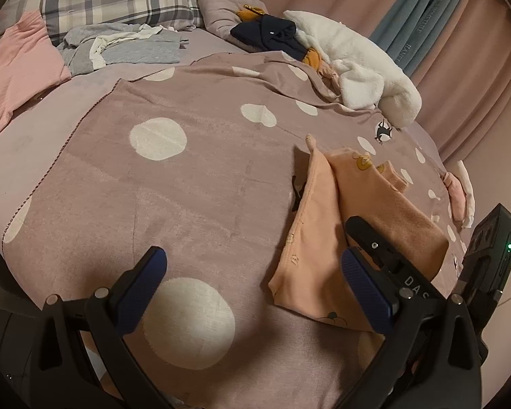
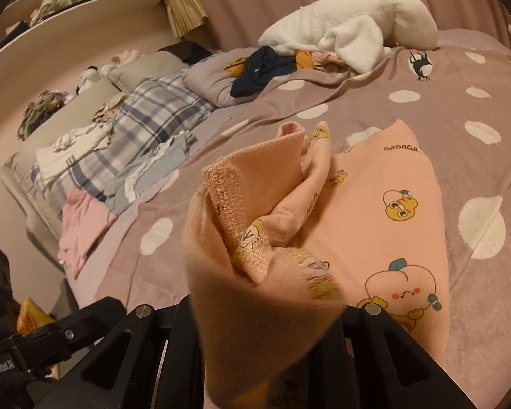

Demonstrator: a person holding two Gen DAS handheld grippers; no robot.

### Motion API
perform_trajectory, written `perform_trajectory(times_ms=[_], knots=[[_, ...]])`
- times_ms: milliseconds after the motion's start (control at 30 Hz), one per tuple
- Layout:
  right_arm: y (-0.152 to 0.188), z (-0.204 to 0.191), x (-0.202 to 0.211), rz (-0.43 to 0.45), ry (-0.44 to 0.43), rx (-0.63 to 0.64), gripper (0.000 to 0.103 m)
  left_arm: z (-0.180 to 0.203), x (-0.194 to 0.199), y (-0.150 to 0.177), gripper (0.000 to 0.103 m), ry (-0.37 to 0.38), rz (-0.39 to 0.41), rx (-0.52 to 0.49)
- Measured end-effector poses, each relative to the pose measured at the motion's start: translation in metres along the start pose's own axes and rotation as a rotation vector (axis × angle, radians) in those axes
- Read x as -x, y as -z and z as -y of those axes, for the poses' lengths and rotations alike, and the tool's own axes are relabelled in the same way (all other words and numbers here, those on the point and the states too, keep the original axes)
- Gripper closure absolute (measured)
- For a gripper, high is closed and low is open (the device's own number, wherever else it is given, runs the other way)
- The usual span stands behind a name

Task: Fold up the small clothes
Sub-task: 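Lift the hem with the right gripper and fold it toward the collar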

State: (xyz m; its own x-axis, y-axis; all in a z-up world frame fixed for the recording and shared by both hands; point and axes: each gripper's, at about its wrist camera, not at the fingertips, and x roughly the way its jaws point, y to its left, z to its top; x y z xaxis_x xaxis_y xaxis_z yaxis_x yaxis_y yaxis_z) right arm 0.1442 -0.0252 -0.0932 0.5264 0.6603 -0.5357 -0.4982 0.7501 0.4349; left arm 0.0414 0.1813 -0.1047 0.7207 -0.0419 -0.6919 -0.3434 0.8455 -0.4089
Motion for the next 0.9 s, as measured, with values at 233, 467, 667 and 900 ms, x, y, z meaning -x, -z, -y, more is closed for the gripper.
perform_trajectory(times_ms=[233, 467, 667, 900], knots=[[0.001, -0.001, 0.005, -0.026, -0.061, 0.009, 0.079, -0.002, -0.001, 0.000, 0.000, -0.016, -0.002, 0.006], [0.003, 0.000, 0.009, -0.040, -0.127, -0.017, 0.072, -0.004, 0.005, 0.000, 0.000, -0.023, 0.012, 0.014], [0.004, -0.012, 0.014, -0.058, -0.225, 0.017, 0.053, -0.006, 0.008, 0.000, 0.000, -0.031, 0.014, 0.021], [0.006, -0.009, 0.015, -0.086, -0.291, -0.008, 0.046, -0.015, 0.015, -0.002, 0.000, -0.059, 0.032, 0.038]])
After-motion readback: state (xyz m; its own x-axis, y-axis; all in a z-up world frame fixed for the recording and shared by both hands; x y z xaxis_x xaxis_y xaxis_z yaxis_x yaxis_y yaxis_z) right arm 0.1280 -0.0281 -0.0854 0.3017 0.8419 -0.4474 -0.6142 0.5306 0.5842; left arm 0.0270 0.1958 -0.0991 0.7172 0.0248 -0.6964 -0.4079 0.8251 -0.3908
